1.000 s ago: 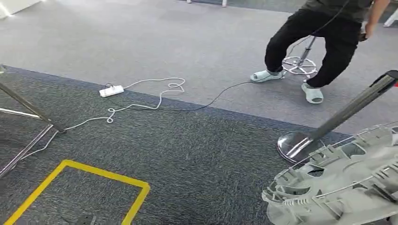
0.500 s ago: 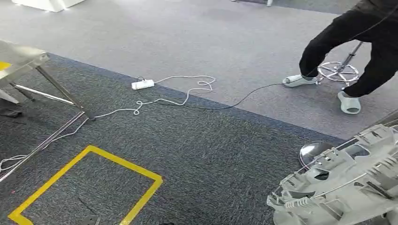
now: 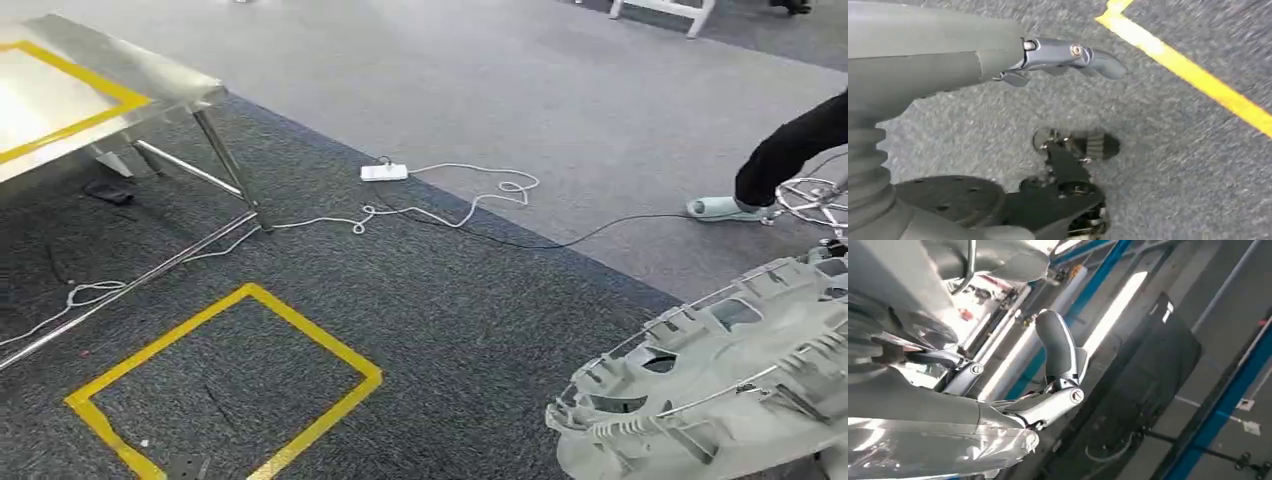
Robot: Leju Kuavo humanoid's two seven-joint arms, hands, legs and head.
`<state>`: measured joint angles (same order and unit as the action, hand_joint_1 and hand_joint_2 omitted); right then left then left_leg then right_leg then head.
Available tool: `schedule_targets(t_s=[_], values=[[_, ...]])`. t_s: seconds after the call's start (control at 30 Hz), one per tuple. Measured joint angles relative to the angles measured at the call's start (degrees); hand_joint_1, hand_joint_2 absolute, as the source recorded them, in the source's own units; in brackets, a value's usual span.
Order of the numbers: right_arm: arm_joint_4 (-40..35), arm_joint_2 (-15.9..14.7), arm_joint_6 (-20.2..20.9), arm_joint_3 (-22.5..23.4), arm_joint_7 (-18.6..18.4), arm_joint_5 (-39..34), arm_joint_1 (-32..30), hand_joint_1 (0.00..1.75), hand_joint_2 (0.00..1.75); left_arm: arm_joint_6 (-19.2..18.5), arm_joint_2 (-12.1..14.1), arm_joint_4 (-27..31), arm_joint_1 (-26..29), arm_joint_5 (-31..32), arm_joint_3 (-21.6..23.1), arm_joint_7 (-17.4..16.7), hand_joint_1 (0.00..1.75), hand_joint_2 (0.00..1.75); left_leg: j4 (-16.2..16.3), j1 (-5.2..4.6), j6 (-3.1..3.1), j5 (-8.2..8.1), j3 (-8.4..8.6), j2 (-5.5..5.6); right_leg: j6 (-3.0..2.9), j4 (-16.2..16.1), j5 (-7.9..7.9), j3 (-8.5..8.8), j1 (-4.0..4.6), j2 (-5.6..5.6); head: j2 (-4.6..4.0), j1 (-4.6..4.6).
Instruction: Take the parts from the cabinet and place them on the table.
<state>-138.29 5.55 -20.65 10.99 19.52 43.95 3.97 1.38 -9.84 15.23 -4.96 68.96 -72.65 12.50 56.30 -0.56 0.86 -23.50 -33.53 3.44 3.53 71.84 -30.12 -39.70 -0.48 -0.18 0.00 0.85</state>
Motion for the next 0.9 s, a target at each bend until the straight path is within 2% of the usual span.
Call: schedule_targets(t_s=[0.03, 0.07, 0.1, 0.13, 0.2, 0.23, 0.27, 0.3, 0.33, 0.37, 0.4, 0.43, 0.47, 0.5, 0.53, 0.57, 0.6, 0.63, 0.67, 0.73, 0.77, 0.8, 0.83, 0.87, 0.9], values=[[0.0, 0.0, 0.0, -0.1, 0.0, 0.1, 0.1, 1.75, 1.75, 0.1, 0.0, 0.0, 0.0, 0.1, 0.0, -0.3, 0.00, 1.75, 0.1, 0.17, -0.27, -0.08, 0.11, 0.89, 0.16, -4.7, 2.81, 2.12, -0.25, 0.67, 0.00, -0.02], [0.0, 0.0, 0.0, -0.3, 0.0, 0.4, 0.2, 1.75, 1.75, 0.2, 0.0, 0.0, 0.0, 0.2, 0.0, -0.6, 0.00, 1.75, 0.4, 0.27, -0.63, -0.23, 0.05, 1.65, 0.53, -9.0, 4.89, 4.07, -0.73, 2.62, 0.00, 0.02], [0.1, 0.0, 0.0, -0.4, -0.1, 0.4, 0.3, 1.75, 1.75, 0.4, 0.2, 0.0, -0.1, 0.3, 0.0, -0.7, 0.00, 1.75, 0.8, 0.07, -1.07, -0.36, -0.29, 2.28, 0.76, -11.4, 4.64, 5.01, -1.32, 5.76, 0.00, 0.15], [0.1, 0.0, -0.1, -0.5, -0.2, 0.5, 0.3, 1.75, 1.75, 0.5, 0.2, 0.0, -0.2, 0.7, 0.0, -0.7, 0.00, 1.75, 1.3, 0.07, -1.32, -0.39, -0.84, 3.04, 0.08, -12.1, 4.24, 5.63, -1.40, 5.58, 0.00, -0.04], [0.2, 0.0, -0.2, -0.8, -0.5, 0.6, 0.3, 1.75, 1.75, 0.9, 0.3, 0.0, 0.2, 1.1, 0.1, -0.7, 0.00, 1.75, 0.8, 0.48, -2.08, 0.06, -1.30, 4.07, -0.78, -11.9, 4.24, 5.30, -0.86, 4.52, 0.00, -0.07], [0.3, 0.0, -0.2, -1.0, -0.5, 0.6, 0.3, 1.75, 1.75, 0.9, 0.4, 0.0, 0.4, 1.2, 0.2, -0.6, 0.00, 1.75, 0.8, 0.57, -2.40, 0.11, -1.43, 4.67, -1.25, -12.0, 4.37, 5.36, -0.90, 3.76, 0.00, -0.11], [0.3, 0.0, -0.1, -1.2, -0.5, 0.6, 0.4, 1.75, 1.75, 0.9, 0.6, 0.0, 0.5, 1.2, 0.2, -0.4, 0.00, 1.75, 1.0, 0.53, -2.56, -0.21, -1.48, 3.56, -1.67, -12.2, 4.50, 5.49, -1.05, 2.97, 0.00, -0.07], [0.4, 0.0, -0.1, -1.4, -0.5, 0.5, 0.3, 1.75, 1.75, 0.9, 0.5, 0.0, 0.5, 1.1, 0.2, -0.2, 0.00, 1.75, 2.5, 0.16, -2.86, -1.50, -2.22, 0.42, -1.97, -12.3, 4.48, 5.60, -0.96, 2.45, 0.00, -0.67], [0.4, 0.0, -0.1, -1.5, -0.5, 0.5, 0.3, 1.75, 1.75, 0.8, 0.5, 0.0, 0.2, 1.0, 0.2, 0.0, 0.00, 1.75, 6.5, 0.22, -3.13, -3.89, -4.22, -1.49, -2.30, -12.4, 4.47, 5.60, -0.77, 1.57, 0.00, -0.79], [0.4, 0.0, -0.1, -1.5, -0.5, 0.5, 0.3, 1.75, 1.75, 0.8, 0.4, 0.0, 0.0, 1.0, 0.2, 0.1, 0.00, 1.75, 11.3, 0.33, -3.24, -6.15, -6.61, -2.23, -2.46, -12.4, 4.38, 5.59, -0.61, 0.68, 0.00, -0.79], [0.5, 0.0, -0.1, -1.5, -0.5, 0.5, 0.3, 1.75, 1.75, 0.8, 0.4, 0.0, 0.0, 1.0, 0.2, 0.2, 0.00, 1.75, 15.8, 0.38, -3.30, -7.76, -8.79, -2.45, -2.58, -12.4, 4.31, 5.60, -0.50, -0.20, 0.00, -0.83], [0.5, 0.0, -0.1, -1.6, -0.5, 0.5, 0.3, 1.75, 1.75, 0.8, 0.4, 0.0, 0.0, 1.0, 0.2, 0.4, 0.00, 1.75, 18.1, 0.38, -3.31, -8.21, -10.03, -2.45, -2.65, -12.4, 4.25, 5.61, -0.41, -0.94, 0.00, -0.79], [0.5, 0.0, -0.1, -1.6, -0.5, 0.5, 0.3, 1.75, 1.75, 0.8, 0.4, 0.0, 0.1, 1.0, 0.2, 0.4, 0.00, 1.75, 18.0, 0.37, -3.25, -7.42, -9.97, -2.46, -2.67, -12.4, 4.21, 5.65, -0.32, -1.60, 0.00, -0.83], [0.5, 0.0, -0.1, -1.6, -0.5, 0.4, 0.3, 1.75, 1.75, 0.7, 0.4, 0.0, 0.1, 1.0, 0.2, 0.4, 0.00, 1.75, 15.6, 0.36, -3.07, -5.53, -8.76, -2.51, -2.68, -12.4, 4.15, 5.71, -0.23, -2.29, 0.00, -0.81], [0.5, 0.0, -0.1, -1.6, -0.6, 0.3, 0.4, 1.75, 1.75, 0.7, 0.4, 0.0, 0.1, 1.0, 0.2, 0.2, 0.00, 1.75, 11.3, 0.29, -2.78, -3.09, -6.45, -2.95, -2.63, -12.4, 4.03, 5.86, -0.15, -2.96, 0.00, -0.81], [0.6, 0.0, -0.1, -1.6, -0.7, 0.3, 0.5, 1.75, 1.75, 0.5, 0.4, 0.0, 0.1, 0.8, 0.2, 0.0, 0.00, 1.75, 6.4, 0.05, -2.35, -0.91, -3.67, -4.46, -2.51, -12.4, 3.94, 6.08, -0.05, -3.53, 0.00, -0.81], [0.6, 0.0, -0.1, -1.6, -0.8, 0.3, 0.7, 1.75, 1.75, 0.3, 0.4, 0.0, 0.0, 0.8, 0.2, 0.0, 0.00, 1.75, 2.9, -0.40, -1.81, -0.11, -1.53, -7.51, -2.31, -12.4, 3.81, 6.23, 0.10, -4.03, 0.00, -0.83], [0.6, 0.0, 0.0, -1.6, -1.0, 0.3, 0.9, 1.75, 1.75, 0.1, 0.4, 0.0, -0.2, 0.8, 0.2, -0.1, 0.00, 1.75, 1.0, -0.74, -1.65, -0.73, -1.08, -7.59, -1.90, -12.0, 3.48, 6.12, 0.55, -4.54, 0.00, -0.90], [0.7, 0.0, 0.2, -1.6, -1.1, 0.4, 1.0, 1.75, 1.75, 0.0, 0.4, 0.0, -0.3, 0.8, 0.2, -0.3, 0.00, 1.75, 1.3, -0.67, -1.47, -0.58, -1.32, -7.16, -1.72, -12.2, 3.53, 6.17, 0.56, -5.11, 0.00, -0.59], [0.9, 0.1, 0.3, -1.7, -1.2, 0.4, 1.2, 1.75, 1.75, 0.0, 0.4, 0.0, 0.1, 0.8, 0.3, -0.5, 0.00, 1.75, 1.1, -0.76, -0.97, -0.55, -1.47, -5.73, -1.14, -12.7, 3.50, 6.72, 0.51, -6.45, 0.00, -0.66], [1.0, 0.1, 0.3, -1.7, -1.3, 0.4, 1.3, 1.75, 1.75, 0.0, 0.3, 0.0, 0.2, 0.8, 0.3, -0.6, 0.00, 1.75, 0.5, -0.18, -0.51, -0.15, -0.91, -5.03, -0.65, -12.6, 3.10, 6.60, 0.51, -6.55, 0.00, -0.75], [1.0, 0.1, 0.3, -1.7, -1.3, 0.4, 1.5, 1.75, 1.75, 0.0, 0.2, 0.0, 0.3, 0.9, 0.3, -0.6, 0.00, 1.75, 0.3, -0.01, -0.43, -0.11, -0.61, -4.58, -0.29, -11.3, 2.28, 6.56, 0.30, -3.63, 0.00, -0.37], [1.0, 0.1, 0.3, -1.7, -1.3, 0.3, 1.7, 1.75, 1.75, 0.0, 0.4, 0.0, 0.1, 0.8, 0.3, -0.6, 0.00, 1.75, 0.3, 0.14, -0.18, -0.14, -0.58, -3.96, -0.10, -8.2, 0.56, 5.22, 0.18, -1.61, 0.02, -0.33], [1.1, 0.1, 0.3, -1.7, -1.4, 0.4, 1.9, 1.75, 1.75, 0.0, 0.4, 0.0, -0.1, 0.8, 0.3, -0.6, 0.00, 1.75, 0.3, 0.16, -0.06, -0.18, -0.57, -3.34, 0.05, -3.8, -1.49, 3.01, 0.13, -0.69, 0.00, 0.00], [1.2, 0.2, 0.3, -1.7, -1.5, 0.4, 1.9, 1.75, 1.75, 0.0, 0.3, 0.0, -0.2, 0.9, 0.3, -0.5, 0.00, 1.75, 0.4, 0.16, -0.01, -0.21, -0.61, -2.65, 0.20, 0.7, -3.38, 0.62, 0.11, -0.29, 0.00, 0.04]])
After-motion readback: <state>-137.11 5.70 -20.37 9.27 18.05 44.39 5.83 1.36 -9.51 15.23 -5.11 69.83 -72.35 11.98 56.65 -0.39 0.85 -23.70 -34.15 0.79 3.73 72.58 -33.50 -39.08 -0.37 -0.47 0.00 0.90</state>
